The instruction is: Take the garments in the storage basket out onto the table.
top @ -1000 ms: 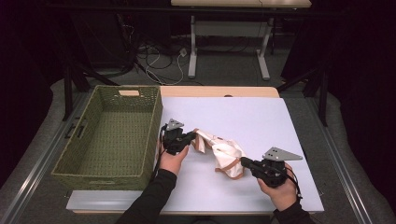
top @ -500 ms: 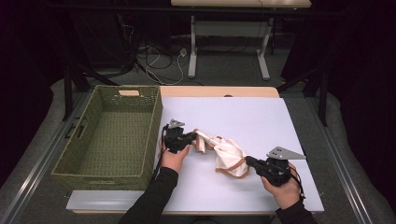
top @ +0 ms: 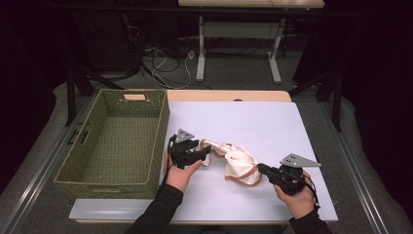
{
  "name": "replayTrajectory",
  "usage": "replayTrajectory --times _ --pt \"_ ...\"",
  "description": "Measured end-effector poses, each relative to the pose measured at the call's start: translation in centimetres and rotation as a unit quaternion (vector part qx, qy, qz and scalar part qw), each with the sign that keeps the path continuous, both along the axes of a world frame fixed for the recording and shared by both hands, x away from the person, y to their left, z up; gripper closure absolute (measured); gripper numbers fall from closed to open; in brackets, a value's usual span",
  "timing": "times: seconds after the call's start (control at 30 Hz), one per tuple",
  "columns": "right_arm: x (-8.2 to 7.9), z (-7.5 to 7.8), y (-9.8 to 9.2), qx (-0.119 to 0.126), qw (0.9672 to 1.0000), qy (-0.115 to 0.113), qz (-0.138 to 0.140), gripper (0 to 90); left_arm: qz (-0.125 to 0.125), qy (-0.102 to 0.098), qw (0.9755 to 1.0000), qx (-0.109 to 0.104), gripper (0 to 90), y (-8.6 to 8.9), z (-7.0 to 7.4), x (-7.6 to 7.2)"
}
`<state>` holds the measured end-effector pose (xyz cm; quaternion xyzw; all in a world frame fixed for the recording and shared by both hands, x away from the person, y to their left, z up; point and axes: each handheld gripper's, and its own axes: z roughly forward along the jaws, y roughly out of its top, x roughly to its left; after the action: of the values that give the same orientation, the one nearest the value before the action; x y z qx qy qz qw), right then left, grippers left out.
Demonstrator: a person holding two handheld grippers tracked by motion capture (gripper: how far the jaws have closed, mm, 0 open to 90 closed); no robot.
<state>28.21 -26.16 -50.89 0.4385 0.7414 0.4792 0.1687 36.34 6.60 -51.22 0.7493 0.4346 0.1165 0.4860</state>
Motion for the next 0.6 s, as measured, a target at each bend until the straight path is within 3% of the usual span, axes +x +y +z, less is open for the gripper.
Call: replayTrajectory --times 0.27,0.3,0.4,0.43,0.6 --pt "-0.1 0.0 -0.1 -0.001 1.0000 0.001 -0.001 90.0 -0.008 -0.014 0.9999 0.005 35.8 -0.2 1.2 -1.7" --pt "-0.1 0.0 -0.1 -0.003 1.0000 -0.002 0.000 90.0 -0.014 -0.023 0.9996 0.005 35.5 -0.4 1.3 -2.2" --pt "-0.1 0.0 -0.1 -0.002 1.0000 0.000 0.000 90.0 -0.016 -0.021 0.9997 0.003 35.6 -0.5 1.3 -2.7" --pt "-0.1 0.0 -0.1 -0.002 1.0000 -0.001 0.000 89.9 -0.016 -0.010 0.9998 -0.005 35.6 -0.8 1.1 -3.2" --pt "-0.2 0.0 -0.1 -0.003 1.0000 -0.001 0.002 90.0 -0.030 -0.002 0.9995 -0.009 38.9 -1.3 0.2 -3.5"
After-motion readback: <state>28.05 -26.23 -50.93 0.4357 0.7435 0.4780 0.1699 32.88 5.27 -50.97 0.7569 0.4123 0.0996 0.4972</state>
